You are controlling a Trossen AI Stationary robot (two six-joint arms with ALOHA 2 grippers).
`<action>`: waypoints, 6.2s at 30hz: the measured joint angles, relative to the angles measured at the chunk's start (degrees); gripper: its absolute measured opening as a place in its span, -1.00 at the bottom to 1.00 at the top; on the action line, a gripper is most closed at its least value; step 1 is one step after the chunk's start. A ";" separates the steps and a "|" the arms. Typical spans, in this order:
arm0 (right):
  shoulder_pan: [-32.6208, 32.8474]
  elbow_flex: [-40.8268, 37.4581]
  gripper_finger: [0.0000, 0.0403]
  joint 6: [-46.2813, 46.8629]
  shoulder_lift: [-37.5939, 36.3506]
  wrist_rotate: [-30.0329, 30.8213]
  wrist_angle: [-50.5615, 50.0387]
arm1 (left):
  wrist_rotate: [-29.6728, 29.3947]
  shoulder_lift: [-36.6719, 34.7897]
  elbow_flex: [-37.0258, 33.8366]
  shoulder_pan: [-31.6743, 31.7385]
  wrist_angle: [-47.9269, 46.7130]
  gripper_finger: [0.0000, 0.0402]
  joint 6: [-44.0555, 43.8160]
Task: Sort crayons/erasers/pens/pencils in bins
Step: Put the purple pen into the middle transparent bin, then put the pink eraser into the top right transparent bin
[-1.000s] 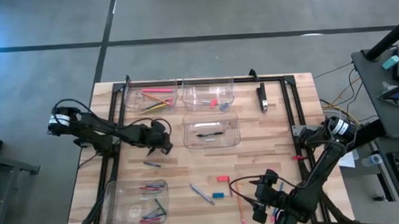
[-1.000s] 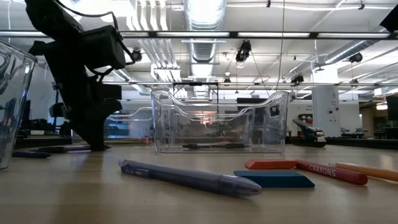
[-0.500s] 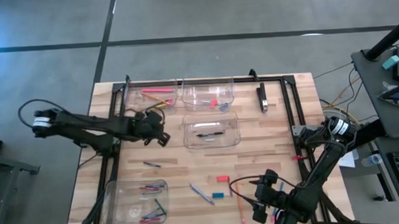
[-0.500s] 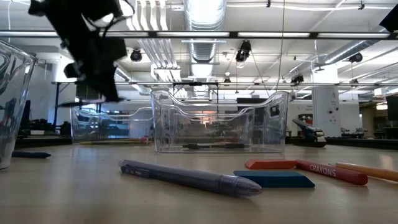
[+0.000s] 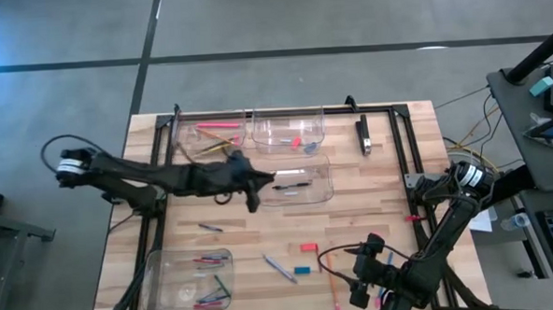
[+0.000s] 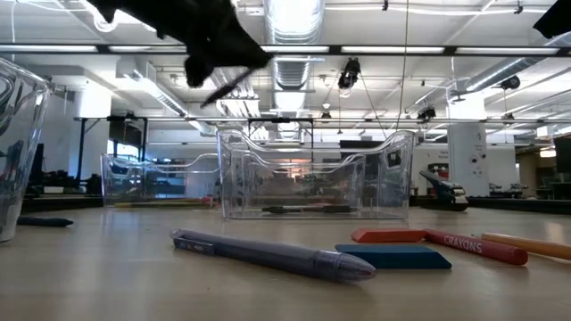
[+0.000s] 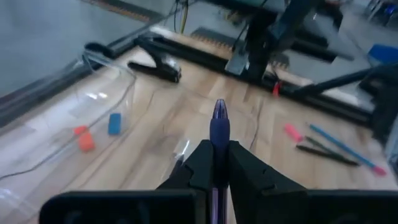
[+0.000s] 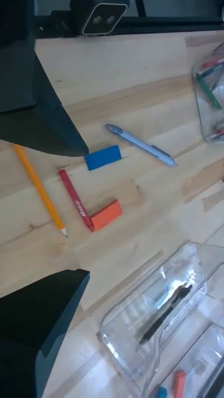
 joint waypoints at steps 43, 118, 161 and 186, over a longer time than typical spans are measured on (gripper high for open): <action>1.05 -3.57 0.48 38.25 -1.03 -20.80 -30.08 | 4.11 12.72 16.34 -15.20 5.44 0.17 13.18; 0.52 -38.01 0.04 30.64 -14.82 -30.31 13.48 | -3.93 9.34 -5.72 -31.01 49.76 0.12 21.86; -11.04 -38.32 0.04 20.02 -18.91 -22.02 11.12 | -3.91 9.38 -5.72 -31.01 49.27 0.12 21.88; -16.44 -38.87 0.18 3.01 -20.47 -26.78 10.59 | -3.93 9.38 -5.75 -30.99 49.19 0.12 20.96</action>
